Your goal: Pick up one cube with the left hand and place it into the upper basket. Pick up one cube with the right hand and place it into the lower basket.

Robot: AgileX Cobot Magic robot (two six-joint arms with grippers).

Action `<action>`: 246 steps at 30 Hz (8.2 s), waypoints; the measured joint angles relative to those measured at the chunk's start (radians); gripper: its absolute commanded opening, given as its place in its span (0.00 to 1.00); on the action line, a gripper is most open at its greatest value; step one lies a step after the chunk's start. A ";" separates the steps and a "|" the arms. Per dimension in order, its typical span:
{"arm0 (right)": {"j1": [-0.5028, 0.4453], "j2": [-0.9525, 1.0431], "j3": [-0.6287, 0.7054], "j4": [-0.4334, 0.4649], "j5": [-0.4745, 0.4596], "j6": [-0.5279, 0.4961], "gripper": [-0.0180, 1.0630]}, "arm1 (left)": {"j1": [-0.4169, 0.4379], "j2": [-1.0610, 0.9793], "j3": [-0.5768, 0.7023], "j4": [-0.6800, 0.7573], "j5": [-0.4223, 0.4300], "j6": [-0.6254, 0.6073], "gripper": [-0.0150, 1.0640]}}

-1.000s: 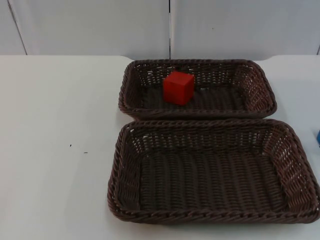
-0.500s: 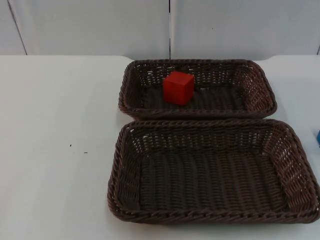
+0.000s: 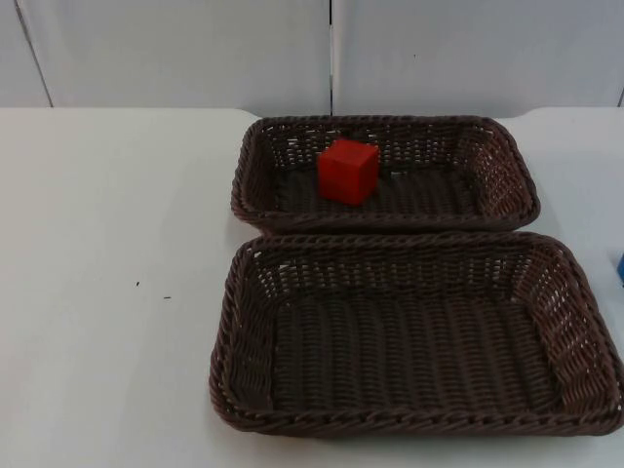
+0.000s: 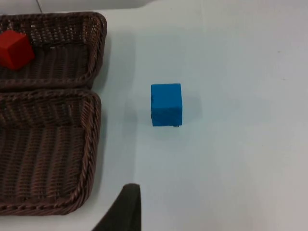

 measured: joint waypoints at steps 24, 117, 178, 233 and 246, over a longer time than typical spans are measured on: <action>0.000 0.632 -0.256 0.000 -0.236 0.000 0.99 | 0.000 0.000 0.000 0.000 -0.004 -0.002 0.69; 0.039 1.835 -0.402 0.125 -0.890 -0.084 0.96 | 0.000 0.000 0.001 0.015 -0.006 -0.002 0.69; 0.039 1.305 -0.402 0.113 -0.652 -0.084 0.02 | 0.000 0.000 0.001 0.034 -0.008 -0.002 0.69; 0.619 1.307 -0.402 0.111 -0.593 -0.101 0.02 | 0.000 0.000 0.001 0.034 -0.008 -0.002 0.69; 0.619 1.431 -0.402 0.113 -0.613 -0.111 0.02 | 0.000 0.000 0.001 0.034 -0.008 -0.002 0.69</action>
